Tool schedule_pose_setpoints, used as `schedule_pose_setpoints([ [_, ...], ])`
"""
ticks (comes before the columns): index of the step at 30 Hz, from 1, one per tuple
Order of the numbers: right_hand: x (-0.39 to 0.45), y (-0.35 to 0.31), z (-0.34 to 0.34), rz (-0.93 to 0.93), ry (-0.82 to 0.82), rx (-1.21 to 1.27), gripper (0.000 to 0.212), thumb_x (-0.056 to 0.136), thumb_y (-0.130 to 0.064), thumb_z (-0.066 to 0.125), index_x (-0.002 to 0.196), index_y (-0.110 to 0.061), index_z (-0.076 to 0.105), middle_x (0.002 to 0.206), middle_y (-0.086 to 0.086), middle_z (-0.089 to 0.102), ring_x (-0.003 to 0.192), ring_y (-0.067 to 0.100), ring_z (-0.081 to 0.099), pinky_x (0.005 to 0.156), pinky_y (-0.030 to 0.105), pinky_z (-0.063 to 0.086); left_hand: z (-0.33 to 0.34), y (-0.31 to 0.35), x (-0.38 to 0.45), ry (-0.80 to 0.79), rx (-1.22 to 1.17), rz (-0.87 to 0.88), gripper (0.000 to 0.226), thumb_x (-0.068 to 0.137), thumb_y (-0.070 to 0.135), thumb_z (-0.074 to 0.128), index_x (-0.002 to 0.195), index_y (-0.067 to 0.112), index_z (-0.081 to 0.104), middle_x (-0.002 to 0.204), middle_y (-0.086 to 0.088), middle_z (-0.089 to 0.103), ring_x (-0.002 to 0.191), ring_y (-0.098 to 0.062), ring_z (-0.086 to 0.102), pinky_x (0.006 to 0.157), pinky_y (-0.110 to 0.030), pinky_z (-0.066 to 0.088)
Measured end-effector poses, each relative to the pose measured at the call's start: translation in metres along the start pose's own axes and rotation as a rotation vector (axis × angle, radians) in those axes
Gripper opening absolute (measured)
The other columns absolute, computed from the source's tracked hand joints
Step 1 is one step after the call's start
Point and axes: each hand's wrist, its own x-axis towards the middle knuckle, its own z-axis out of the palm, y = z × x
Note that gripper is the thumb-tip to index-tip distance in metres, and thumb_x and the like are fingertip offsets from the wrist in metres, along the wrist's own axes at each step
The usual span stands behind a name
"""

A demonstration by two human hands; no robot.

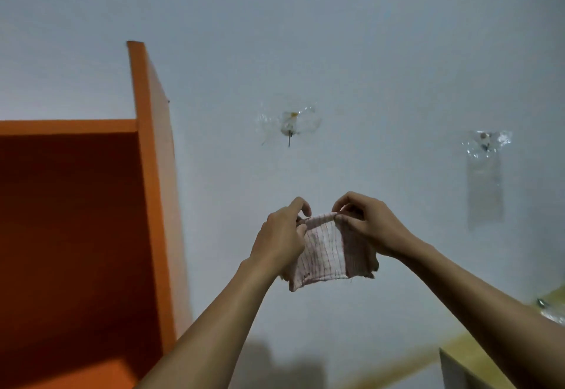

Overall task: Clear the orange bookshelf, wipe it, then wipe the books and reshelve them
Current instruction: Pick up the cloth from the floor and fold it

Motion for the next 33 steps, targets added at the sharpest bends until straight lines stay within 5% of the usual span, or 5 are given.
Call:
schedule_pose_setpoints([
  [9,0.117,0.06,0.013,-0.254,0.139,0.014,0.05,0.079,0.017,0.061,0.1,-0.025,0.078,0.093,-0.006,0.07,0.088,0.007,0.065,0.074,0.014,0.05,-0.004,-0.03,0.108,0.145,0.233,0.189,0.034,0.089,-0.002,0.058,0.113,0.02,0.069,0.103,0.0,0.056,0.09,-0.018,0.057,0.077,-0.03,0.053],
  [14,0.171,0.059,0.018,-0.371,0.241,-0.12,0.061,0.072,0.021,0.059,0.11,-0.024,0.077,0.093,-0.003,0.062,0.083,0.016,0.061,0.069,0.031,0.056,-0.023,-0.045,0.158,0.265,0.349,0.287,0.051,0.076,-0.018,0.062,0.115,0.012,0.075,0.101,-0.006,0.059,0.088,-0.024,0.06,0.073,-0.034,0.056],
  [21,0.238,0.042,0.014,-0.46,0.287,-0.131,0.026,0.094,-0.008,0.062,0.113,-0.02,0.075,0.093,0.001,0.062,0.083,0.02,0.06,0.069,0.03,0.05,-0.048,-0.047,0.213,0.397,0.416,0.321,0.037,0.086,-0.009,0.064,0.114,0.011,0.076,0.103,-0.011,0.059,0.088,-0.028,0.06,0.074,-0.032,0.05],
  [28,0.255,0.049,0.023,-0.392,0.224,-0.074,0.046,0.085,0.009,0.06,0.114,-0.022,0.075,0.095,0.003,0.058,0.087,0.019,0.056,0.072,0.026,0.047,-0.04,-0.054,0.222,0.452,0.454,0.278,0.038,0.084,-0.005,0.065,0.111,0.018,0.078,0.095,-0.011,0.057,0.084,-0.033,0.058,0.076,-0.047,0.053],
  [33,0.249,0.057,0.03,-0.323,0.162,0.057,0.035,0.091,-0.004,0.062,0.112,-0.028,0.075,0.092,0.004,0.061,0.087,0.017,0.058,0.073,0.017,0.045,-0.023,-0.057,0.207,0.458,0.423,0.185,0.047,0.08,-0.004,0.059,0.116,0.023,0.074,0.088,-0.003,0.052,0.084,-0.03,0.058,0.08,-0.046,0.05],
])
